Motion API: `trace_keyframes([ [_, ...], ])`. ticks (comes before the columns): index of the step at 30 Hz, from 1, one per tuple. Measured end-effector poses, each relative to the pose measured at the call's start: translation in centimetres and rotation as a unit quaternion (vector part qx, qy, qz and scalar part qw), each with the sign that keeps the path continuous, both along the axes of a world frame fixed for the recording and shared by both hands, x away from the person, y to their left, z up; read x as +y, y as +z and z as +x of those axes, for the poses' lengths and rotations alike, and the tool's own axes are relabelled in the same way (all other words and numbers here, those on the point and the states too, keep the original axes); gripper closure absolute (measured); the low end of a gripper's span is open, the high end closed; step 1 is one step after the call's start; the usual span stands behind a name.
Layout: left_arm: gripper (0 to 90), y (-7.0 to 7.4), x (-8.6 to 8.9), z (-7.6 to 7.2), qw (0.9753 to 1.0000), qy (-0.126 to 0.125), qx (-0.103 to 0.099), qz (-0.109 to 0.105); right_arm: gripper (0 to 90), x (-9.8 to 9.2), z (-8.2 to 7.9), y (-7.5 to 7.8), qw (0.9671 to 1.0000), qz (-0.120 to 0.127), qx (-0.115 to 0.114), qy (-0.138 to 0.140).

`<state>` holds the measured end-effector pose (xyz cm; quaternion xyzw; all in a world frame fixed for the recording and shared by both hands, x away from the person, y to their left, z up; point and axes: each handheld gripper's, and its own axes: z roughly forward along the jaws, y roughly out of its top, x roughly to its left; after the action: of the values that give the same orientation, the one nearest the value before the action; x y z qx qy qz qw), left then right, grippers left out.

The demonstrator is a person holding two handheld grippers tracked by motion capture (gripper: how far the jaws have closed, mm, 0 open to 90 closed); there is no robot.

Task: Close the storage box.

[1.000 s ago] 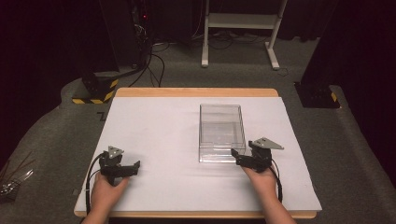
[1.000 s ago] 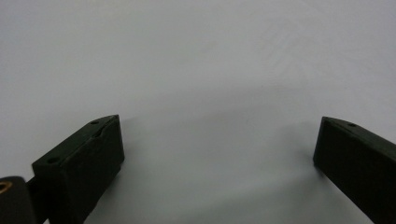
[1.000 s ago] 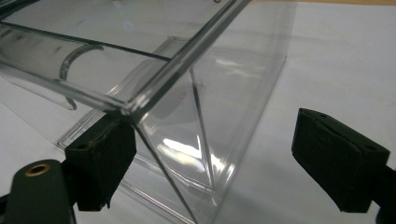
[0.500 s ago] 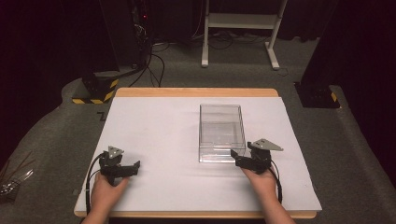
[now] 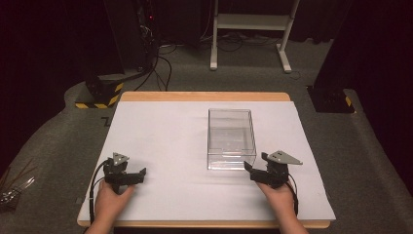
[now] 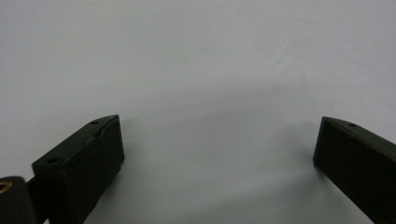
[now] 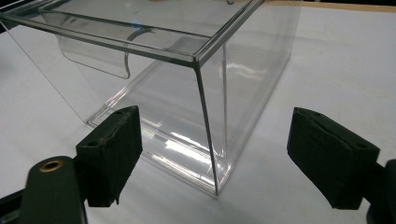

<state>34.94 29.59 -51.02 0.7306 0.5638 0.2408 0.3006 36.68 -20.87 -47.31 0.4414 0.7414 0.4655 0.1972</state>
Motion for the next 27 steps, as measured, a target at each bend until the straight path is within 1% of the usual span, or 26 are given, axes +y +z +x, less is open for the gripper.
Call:
trace_keyframes([
  [5, 2.1, 0.0, 0.0, 0.0, 1.0, 0.0, 0.0, 0.0, 18.5, -0.5, -0.6, 0.1, 1.0, 0.0, -0.002, -0.001],
  [10, 2.1, 0.0, 0.0, 0.0, 1.0, 0.0, 0.0, 0.0, 18.7, -1.8, -1.4, -0.2, 0.9999, 0.002, 0.001, -0.01],
  [14, 2.1, 0.0, 0.0, 0.0, 1.0, 0.0, 0.0, 0.0, 18.8, -2.4, -1.6, -0.4, 0.9999, 0.0, 0.001, -0.015],
  [15, 2.2, 0.0, 0.0, 0.0, 1.0, 0.0, 0.0, 0.0, 18.9, -2.9, -1.7, -0.5, 0.9998, -0.002, 0.005, -0.02],
  [24, 2.2, 0.0, 0.0, 0.0, 1.0, 0.0, 0.0, 0.0, 19.3, -4.8, -2.2, -1.4, 0.9988, -0.017, 0.017, -0.042],
  [26, 2.2, 0.0, 0.0, 0.0, 1.0, 0.0, 0.0, 0.0, 19.4, -5.0, -2.2, -1.5, 0.9987, -0.02, 0.018, -0.043],
  [27, 2.2, 0.0, 0.0, 0.0, 1.0, 0.0, 0.0, 0.0, 19.4, -5.2, -2.3, -1.6, 0.9984, -0.022, 0.022, -0.047],
])
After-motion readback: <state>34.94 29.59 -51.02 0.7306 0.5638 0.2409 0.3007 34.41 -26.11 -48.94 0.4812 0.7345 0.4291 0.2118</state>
